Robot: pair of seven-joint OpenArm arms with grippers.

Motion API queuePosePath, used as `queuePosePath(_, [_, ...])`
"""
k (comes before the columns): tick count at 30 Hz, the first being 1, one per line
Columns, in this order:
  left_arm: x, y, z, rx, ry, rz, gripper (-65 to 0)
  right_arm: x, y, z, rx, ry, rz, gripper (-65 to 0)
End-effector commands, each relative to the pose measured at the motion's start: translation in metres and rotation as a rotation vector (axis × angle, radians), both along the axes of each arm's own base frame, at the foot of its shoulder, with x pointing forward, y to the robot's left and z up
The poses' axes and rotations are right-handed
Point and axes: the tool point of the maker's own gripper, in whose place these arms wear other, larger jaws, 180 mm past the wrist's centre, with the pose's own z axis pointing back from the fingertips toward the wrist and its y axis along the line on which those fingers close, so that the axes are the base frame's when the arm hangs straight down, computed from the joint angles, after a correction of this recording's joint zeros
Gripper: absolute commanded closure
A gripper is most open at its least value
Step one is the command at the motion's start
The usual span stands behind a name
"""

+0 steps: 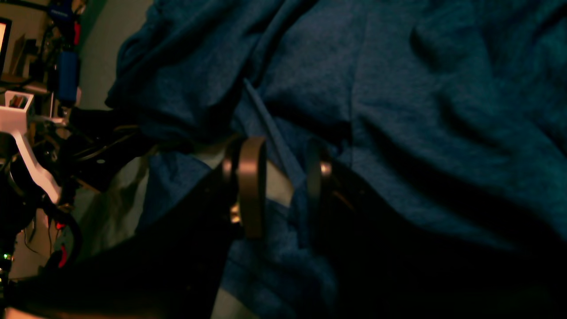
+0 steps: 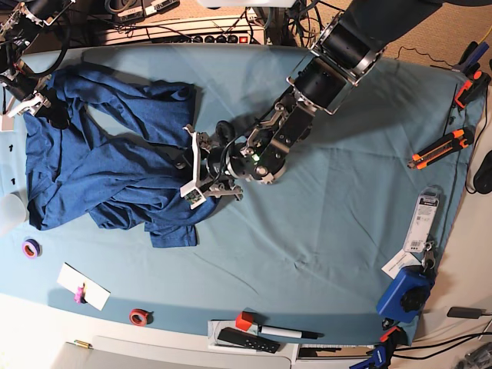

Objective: Layout the t-shirt on the table in an organized manner, then fold the t-shirt properly
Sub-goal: 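Reach the left gripper into the t-shirt and grasp its fabric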

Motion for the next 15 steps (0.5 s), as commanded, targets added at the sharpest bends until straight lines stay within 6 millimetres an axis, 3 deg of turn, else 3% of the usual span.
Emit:
queuePosePath(1, [0.004, -0.004, 0.007, 0.004, -0.017, -0.005, -26.7, 0.009, -0.01, 0.02, -0.028, -0.063, -0.009, -15.7])
queuePosePath(2, [0.004, -0.004, 0.007, 0.003, -0.016, -0.006, -22.6, 0.01, -0.01, 0.02, -0.028, -0.066, -0.011, -15.6])
queuePosePath(5, [0.002, -0.002, 0.004, 0.014, -0.011, -0.014, 0.0, 0.011, -0.011, 0.021, -0.029, -0.074, -0.017, -15.6])
queuePosePath(10, [0.006, 0.023, 0.002, 0.052, -0.04, -0.047, 0.0, 0.011, -0.017, 0.018, -0.063, -0.064, -0.04, -15.6])
queuePosePath(15, [0.015, 0.047, 0.023, 0.057, -0.072, -0.041, 0.0, 0.011, -0.031, 0.013, -0.134, -0.049, -0.083, -15.6])
